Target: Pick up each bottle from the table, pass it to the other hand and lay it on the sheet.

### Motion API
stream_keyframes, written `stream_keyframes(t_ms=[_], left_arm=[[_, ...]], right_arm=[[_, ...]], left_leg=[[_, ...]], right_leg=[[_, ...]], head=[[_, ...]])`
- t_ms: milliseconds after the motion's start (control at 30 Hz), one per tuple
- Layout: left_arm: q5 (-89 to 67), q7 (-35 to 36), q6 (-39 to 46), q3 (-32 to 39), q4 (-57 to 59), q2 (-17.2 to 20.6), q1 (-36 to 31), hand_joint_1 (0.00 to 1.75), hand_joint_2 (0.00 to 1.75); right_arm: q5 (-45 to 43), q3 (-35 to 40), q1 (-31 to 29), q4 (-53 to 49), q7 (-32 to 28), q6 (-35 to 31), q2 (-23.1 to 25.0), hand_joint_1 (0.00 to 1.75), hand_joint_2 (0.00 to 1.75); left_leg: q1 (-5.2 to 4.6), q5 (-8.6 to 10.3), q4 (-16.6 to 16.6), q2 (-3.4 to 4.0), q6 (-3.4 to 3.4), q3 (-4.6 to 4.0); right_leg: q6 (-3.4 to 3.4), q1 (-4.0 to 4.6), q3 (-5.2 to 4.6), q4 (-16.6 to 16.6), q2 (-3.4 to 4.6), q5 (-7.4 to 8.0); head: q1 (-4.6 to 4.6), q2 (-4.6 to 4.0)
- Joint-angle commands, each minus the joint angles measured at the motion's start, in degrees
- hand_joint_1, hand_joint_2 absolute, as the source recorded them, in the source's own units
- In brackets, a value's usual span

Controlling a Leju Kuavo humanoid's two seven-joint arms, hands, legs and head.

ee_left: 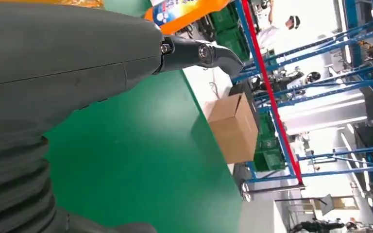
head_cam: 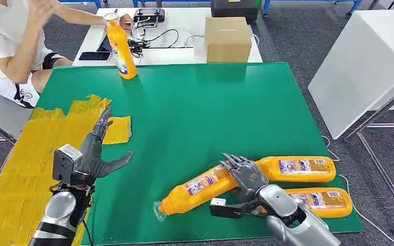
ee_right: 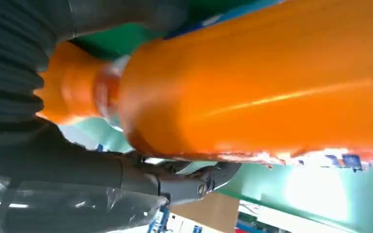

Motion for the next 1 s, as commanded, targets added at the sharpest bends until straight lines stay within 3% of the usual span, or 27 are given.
stream_keyframes(t_ms=[33, 200, 233, 267, 300, 333, 433, 467, 1000], left_arm=[[0.7, 0.0, -0.2, -1.2, 3.9, -0.7, -2.8, 0.0, 1.75], [1.2, -0.1, -0.3, -1.6, 4.5, -0.9, -3.3, 0.0, 1.75], [1.2, -0.1, -0.3, -1.8, 4.7, -0.9, -3.5, 0.0, 1.75], [1.4, -0.1, -0.2, -1.9, 4.9, -0.9, -3.6, 0.0, 1.75], [1.4, -0.1, -0.2, -2.0, 5.1, -0.9, -3.7, 0.0, 1.75], [1.5, -0.1, -0.2, -2.0, 5.4, -0.9, -4.0, 0.0, 1.75], [1.5, -0.1, -0.2, -2.0, 5.4, -0.9, -4.0, 0.0, 1.75], [1.6, -0.2, -0.2, -2.1, 5.4, -1.0, -4.0, 0.0, 1.75], [1.9, -0.2, 0.0, -1.1, 5.4, -1.1, -3.6, 0.0, 1.75]], right_arm=[[-1.9, 4.3, -6.9, 11.4, -1.3, 1.3, 3.1, 1.75, 1.75], [-3.0, 5.6, -8.5, 14.3, -2.6, 1.6, 4.2, 1.75, 1.75], [-3.5, 6.0, -8.9, 15.1, -3.0, 1.5, 4.6, 1.31, 1.75], [-3.8, 6.5, -9.2, 15.8, -3.4, 1.4, 4.9, 0.56, 1.75], [-3.8, 6.6, -9.4, 15.9, -3.4, 1.4, 5.0, 0.26, 1.75], [-3.8, 7.3, -9.8, 16.6, -3.6, 1.4, 5.2, 0.09, 1.75], [-3.8, 7.3, -9.8, 16.6, -3.6, 1.4, 5.2, 0.09, 1.75], [-3.9, 7.4, -10.0, 16.9, -3.8, 1.1, 5.3, 0.0, 1.75], [3.0, 11.9, -12.3, 16.9, -1.4, -2.2, 6.5, 0.0, 1.75]], left_leg=[[0.03, -0.04, -0.1, 0.11, -0.04, 0.23], [0.01, -0.01, -0.1, 0.07, -0.03, 0.17], [0.03, -0.02, -0.1, 0.11, -0.05, 0.21], [0.03, -0.01, -0.1, 0.09, -0.05, 0.2], [0.03, 0.0, -0.1, 0.09, -0.05, 0.21], [0.04, 0.0, -0.1, 0.12, -0.06, 0.23], [0.03, 0.0, -0.1, 0.07, -0.08, 0.32], [0.02, -0.02, -0.1, 0.09, -0.08, 0.29], [0.02, -0.01, -0.1, 0.17, -0.06, 0.31]], right_leg=[[0.01, 0.03, 0.23, -0.1, 0.07, 0.0], [0.01, 0.01, 0.16, -0.1, 0.03, 0.01], [0.0, 0.03, 0.2, -0.1, 0.06, 0.02], [0.01, 0.03, 0.2, -0.1, 0.04, 0.02], [0.01, 0.03, 0.21, -0.1, 0.03, 0.03], [0.0, 0.03, 0.23, -0.1, 0.05, 0.04], [0.0, 0.03, 0.32, -0.1, -0.01, 0.01], [0.0, 0.02, 0.28, -0.1, 0.01, -0.01], [0.0, 0.02, 0.26, -0.1, 0.08, 0.02]], head=[[-0.02, 0.0], [-0.02, 0.0], [0.0, 0.0], [-0.02, 0.0], [-0.02, 0.0], [-0.02, 0.0], [0.0, 0.0], [-0.04, 0.0], [-0.02, 0.0]])
